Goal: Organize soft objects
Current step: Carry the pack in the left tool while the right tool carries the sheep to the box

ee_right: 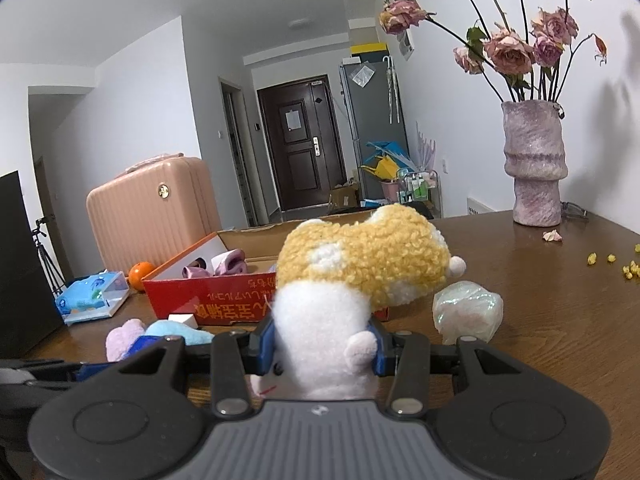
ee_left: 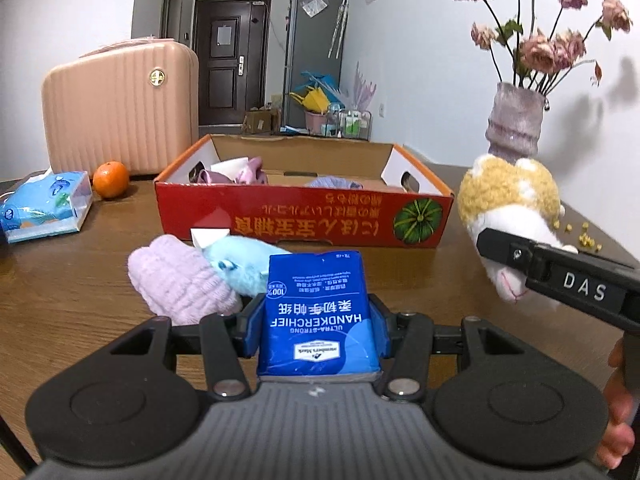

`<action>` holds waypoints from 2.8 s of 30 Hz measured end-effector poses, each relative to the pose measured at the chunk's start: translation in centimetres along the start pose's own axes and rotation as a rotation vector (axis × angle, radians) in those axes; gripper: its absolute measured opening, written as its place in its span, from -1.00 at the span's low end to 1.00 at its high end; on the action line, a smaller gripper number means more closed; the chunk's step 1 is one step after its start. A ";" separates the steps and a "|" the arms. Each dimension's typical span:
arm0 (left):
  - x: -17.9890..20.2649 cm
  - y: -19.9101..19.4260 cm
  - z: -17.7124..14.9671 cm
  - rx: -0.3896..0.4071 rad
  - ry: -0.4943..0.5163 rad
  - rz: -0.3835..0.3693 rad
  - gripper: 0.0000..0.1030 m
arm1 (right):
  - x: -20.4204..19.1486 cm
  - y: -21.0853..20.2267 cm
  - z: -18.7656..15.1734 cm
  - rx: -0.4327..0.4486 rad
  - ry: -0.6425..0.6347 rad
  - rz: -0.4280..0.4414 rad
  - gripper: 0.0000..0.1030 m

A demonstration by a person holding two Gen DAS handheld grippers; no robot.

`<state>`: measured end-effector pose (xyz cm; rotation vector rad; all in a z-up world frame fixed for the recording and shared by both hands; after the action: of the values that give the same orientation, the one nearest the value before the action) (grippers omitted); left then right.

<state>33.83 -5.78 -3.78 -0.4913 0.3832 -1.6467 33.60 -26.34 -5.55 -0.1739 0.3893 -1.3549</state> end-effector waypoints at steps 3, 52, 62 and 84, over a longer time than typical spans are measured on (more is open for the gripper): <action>-0.4 -0.3 0.3 0.010 -0.011 -0.006 0.01 | -0.2 -0.1 0.1 0.010 -0.003 -0.005 -0.16; -6.1 3.3 11.8 0.214 -0.155 0.053 0.01 | -4.1 8.2 6.4 0.153 -0.044 0.006 -0.16; -5.7 5.9 13.8 0.231 -0.143 0.039 0.01 | -3.6 11.0 7.4 0.152 -0.022 -0.014 -0.16; -5.4 12.9 16.4 0.189 -0.096 0.018 0.01 | -3.2 17.8 8.7 0.089 -0.030 -0.052 -0.16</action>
<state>53.82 -1.57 3.01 -0.4212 0.1590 -1.6164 52.57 -20.31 -3.05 -0.1316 0.3007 -1.4161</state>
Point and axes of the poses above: each gripper's, at about its wrist camera, not at the fingertips, and y roughly the way its jaws point, x to its right, z to its top, the point moved 1 cm from there along y, roughly the way its jaws point, and after that the axes turned 2 degrees about -y, right-handed, at the moved point
